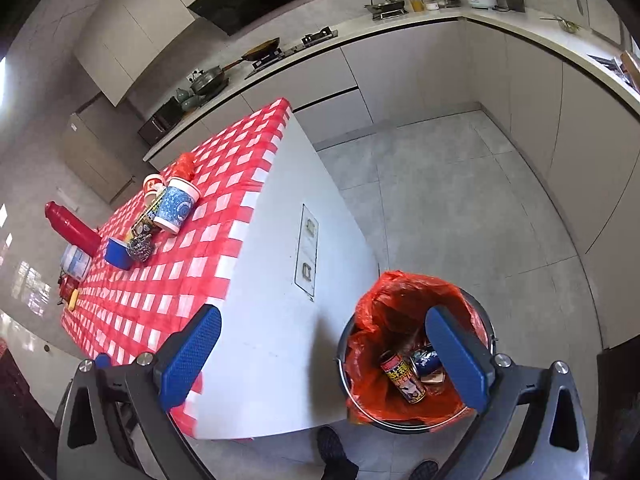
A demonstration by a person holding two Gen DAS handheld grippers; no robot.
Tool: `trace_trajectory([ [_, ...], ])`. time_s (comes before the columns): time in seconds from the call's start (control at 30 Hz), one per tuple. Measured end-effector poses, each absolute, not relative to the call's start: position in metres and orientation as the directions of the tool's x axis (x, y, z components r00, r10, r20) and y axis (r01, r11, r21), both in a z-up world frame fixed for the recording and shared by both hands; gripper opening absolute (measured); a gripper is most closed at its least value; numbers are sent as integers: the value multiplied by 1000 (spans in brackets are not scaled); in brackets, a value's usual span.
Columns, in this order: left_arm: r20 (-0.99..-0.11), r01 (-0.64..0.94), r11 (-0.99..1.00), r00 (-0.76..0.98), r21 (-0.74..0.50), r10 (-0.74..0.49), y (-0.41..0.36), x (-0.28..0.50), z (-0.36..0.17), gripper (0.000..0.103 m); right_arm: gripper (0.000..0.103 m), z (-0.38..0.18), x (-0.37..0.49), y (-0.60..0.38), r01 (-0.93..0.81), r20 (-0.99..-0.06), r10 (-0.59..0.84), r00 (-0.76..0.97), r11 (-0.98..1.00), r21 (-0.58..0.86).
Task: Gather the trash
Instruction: 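Move both tools back over the table toward the cups, then grasp the blue paper cup with the right tool while the left tool grasps the blue bowl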
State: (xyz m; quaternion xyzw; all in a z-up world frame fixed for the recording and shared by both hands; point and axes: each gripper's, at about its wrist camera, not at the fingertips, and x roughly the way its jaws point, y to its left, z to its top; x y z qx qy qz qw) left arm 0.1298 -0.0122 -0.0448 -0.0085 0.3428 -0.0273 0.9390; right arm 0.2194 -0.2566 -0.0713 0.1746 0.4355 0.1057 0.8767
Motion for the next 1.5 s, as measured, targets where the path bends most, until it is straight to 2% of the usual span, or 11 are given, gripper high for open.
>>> trace_trajectory([
  [0.43, -623, -137, 986, 781, -94, 50, 123, 165, -33, 103, 103, -38, 265, -149, -119, -707, 383, 594, 911, 394],
  [0.7, -637, -150, 988, 765, -34, 94, 207, 212, -49, 103, 103, -37, 302, -76, -129, -715, 391, 579, 911, 392],
  [1.0, -684, -76, 997, 726, 28, 75, 287, 280, -73, 103, 103, -56, 342, -2, -74, -743, 373, 556, 912, 403],
  [1.4, -732, 94, 994, 681, 57, -22, 294, 339, -93, 103, 103, -78, 383, 43, -14, -781, 332, 529, 923, 384],
  [1.43, -734, 98, 994, 679, 47, -33, 296, 343, -94, 102, 103, -79, 385, 44, -9, -782, 328, 530, 924, 381],
  [1.5, -739, 101, 995, 669, -18, -81, 301, 350, -95, 85, 103, -80, 393, 45, 1, -784, 322, 531, 925, 380],
])
